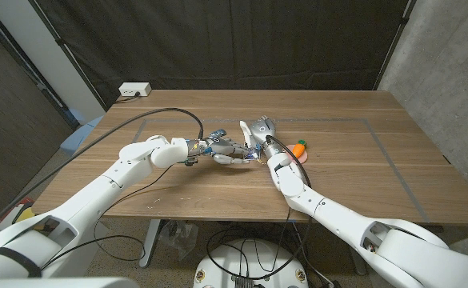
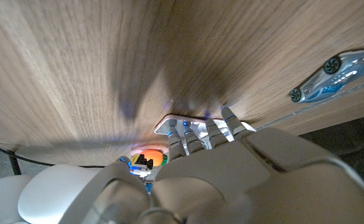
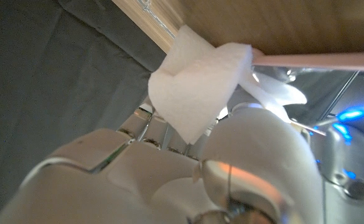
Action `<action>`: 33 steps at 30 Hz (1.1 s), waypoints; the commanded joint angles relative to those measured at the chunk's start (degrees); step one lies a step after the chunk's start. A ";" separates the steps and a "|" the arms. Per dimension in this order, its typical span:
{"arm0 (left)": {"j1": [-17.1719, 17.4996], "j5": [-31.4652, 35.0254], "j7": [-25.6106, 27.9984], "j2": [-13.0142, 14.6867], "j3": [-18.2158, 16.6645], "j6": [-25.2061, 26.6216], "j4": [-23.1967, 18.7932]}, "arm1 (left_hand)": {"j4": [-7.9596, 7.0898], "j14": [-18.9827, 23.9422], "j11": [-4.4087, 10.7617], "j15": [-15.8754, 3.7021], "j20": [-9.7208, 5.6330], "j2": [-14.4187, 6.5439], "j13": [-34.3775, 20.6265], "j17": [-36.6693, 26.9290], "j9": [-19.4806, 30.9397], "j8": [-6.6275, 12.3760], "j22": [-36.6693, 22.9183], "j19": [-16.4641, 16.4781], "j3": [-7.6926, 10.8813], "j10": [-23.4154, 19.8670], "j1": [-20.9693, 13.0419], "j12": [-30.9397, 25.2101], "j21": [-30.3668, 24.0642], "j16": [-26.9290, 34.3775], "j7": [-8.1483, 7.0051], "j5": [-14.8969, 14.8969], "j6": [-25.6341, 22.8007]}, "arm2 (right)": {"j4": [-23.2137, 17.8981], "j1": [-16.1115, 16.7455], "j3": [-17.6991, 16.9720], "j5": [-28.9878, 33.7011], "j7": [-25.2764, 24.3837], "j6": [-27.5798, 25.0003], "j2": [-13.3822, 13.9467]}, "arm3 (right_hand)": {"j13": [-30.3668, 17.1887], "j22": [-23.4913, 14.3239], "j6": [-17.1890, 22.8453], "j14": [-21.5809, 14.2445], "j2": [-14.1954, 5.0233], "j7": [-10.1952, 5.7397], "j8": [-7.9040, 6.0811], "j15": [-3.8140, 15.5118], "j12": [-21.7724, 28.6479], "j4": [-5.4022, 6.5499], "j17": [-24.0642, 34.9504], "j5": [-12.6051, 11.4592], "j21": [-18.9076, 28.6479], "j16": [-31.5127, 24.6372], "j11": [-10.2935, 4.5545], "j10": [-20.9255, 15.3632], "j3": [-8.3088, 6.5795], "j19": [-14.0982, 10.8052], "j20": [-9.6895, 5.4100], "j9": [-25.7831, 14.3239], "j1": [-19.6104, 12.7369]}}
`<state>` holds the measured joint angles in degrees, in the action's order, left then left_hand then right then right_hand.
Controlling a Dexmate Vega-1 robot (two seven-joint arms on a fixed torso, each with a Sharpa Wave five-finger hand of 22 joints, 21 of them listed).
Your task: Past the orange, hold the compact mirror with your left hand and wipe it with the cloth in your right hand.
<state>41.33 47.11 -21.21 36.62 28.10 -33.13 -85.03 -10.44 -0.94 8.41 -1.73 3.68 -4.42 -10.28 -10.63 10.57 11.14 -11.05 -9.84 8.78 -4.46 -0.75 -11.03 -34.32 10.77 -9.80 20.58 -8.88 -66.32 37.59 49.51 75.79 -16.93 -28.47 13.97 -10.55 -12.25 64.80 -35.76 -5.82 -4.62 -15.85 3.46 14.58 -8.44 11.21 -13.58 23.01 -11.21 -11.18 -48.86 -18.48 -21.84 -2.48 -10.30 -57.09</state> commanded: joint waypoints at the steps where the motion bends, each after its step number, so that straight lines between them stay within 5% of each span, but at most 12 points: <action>1: -0.06 0.42 0.04 -0.15 -0.04 0.49 -0.02 | -0.07 -0.18 -0.11 -6.84 -0.20 -4.65 -0.29 -0.10 0.06 -0.14 -0.18 -3.37 -0.11 0.30 -0.12 -0.30 0.14 0.12 -0.16 0.25 0.24 | -0.12 -0.99 -1.23 -2.74 -3.26 -2.69 -0.45 | -0.20 -0.14 4.06 -0.40 -0.15 -3.97 0.34 10.06 -0.24 0.07 0.02 -0.26 0.15 0.13 -0.17 -0.50 0.16 0.32 -3.26 -0.08 -0.83; 22: 0.30 1.43 3.58 -0.54 -0.82 0.99 -0.61 | -0.06 0.01 -0.35 -5.89 -0.19 -4.72 -0.31 -0.12 0.07 -0.57 -0.18 -3.46 -0.14 1.36 -0.21 0.03 0.26 0.22 -0.40 0.33 1.67 | -15.62 7.54 -10.79 -9.38 -16.98 -2.87 1.40 | -0.22 -0.10 4.40 -0.62 -0.23 -4.01 1.14 10.02 -0.54 0.18 0.03 -0.36 0.40 0.12 -0.18 -0.65 0.43 0.29 -3.16 -0.14 -0.99; 33: 2.49 2.33 16.98 -1.18 -3.47 -0.93 0.28 | -0.08 -4.18 -0.57 -3.17 -0.11 -4.74 -0.54 -0.61 0.25 -1.23 -0.42 -6.93 -0.37 8.54 -0.21 0.86 1.52 -0.43 -2.78 0.22 10.74 | -18.83 10.90 -14.92 -13.21 -19.25 -3.21 -0.05 | -0.22 -0.09 4.56 -0.63 -0.21 -4.05 1.42 9.99 -0.65 0.27 0.00 -0.39 0.48 0.16 -0.19 -0.74 0.56 0.31 -2.88 -0.17 -0.92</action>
<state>42.08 48.71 -14.01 36.04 26.79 -32.78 -85.28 -10.43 -3.05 7.72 -1.98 3.68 -4.42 -10.55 -10.86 10.59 9.93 -11.11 -9.84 8.78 1.82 -0.75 -10.36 -33.30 10.78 -11.99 20.57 -0.75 -81.55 45.28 38.52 66.31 -32.69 -31.35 14.98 -10.56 -12.26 65.71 -35.76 -6.20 -5.52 -14.64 3.46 14.10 -8.37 11.22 -13.46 23.01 -11.22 -11.49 -49.19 -18.09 -21.73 -2.58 -10.25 -57.48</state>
